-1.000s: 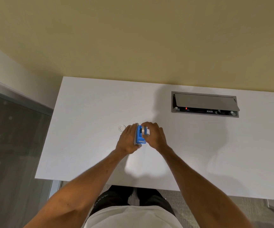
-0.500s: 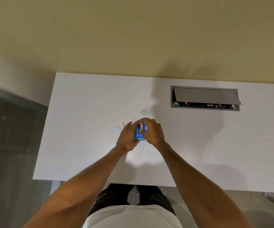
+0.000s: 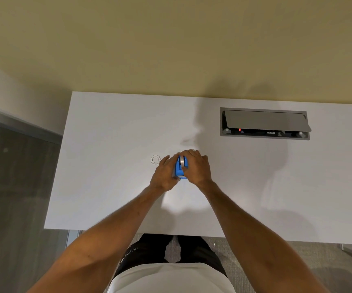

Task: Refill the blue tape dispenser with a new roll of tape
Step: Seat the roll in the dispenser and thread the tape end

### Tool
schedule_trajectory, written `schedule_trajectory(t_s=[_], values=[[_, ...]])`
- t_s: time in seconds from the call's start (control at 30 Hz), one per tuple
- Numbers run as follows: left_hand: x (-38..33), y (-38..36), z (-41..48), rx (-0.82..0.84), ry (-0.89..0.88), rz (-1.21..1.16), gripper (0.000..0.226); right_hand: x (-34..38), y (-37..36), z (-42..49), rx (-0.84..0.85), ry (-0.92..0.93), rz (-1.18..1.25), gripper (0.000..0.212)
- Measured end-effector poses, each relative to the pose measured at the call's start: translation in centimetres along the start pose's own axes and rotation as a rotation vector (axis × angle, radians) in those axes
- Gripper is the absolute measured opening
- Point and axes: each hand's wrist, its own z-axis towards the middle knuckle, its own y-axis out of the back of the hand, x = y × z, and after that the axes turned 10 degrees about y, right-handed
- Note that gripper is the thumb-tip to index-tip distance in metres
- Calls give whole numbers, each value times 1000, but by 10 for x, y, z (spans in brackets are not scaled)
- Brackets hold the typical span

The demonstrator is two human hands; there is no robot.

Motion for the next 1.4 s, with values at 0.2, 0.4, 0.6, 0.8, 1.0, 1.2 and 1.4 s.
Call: schedule_trajectory(t_s=[0.2,0.4,0.6,0.8,1.0,1.2,1.4], values=[[0,0,1,13,6,6,70,1,-3,0,2,-22,9,51],[0,0,0,7,22,-25,62,5,-2,2,-22,-30,0,46],[0,-1,0,8,22,-19,61,6,-4,3,-24,-20,-45,48],[2,-1,2,29,32,-6,63,2,-5,4,10,-12,-69,48],[2,0,4,38,58,-2,62,-2,-8,0,19,-33,-25,47],[-4,1,5,28,83,-14,63,-6,-3,-5,4,1,8,51],[-12,-1,2,-100,62,-114,40,-14,7,-2,-29,60,-22,34]])
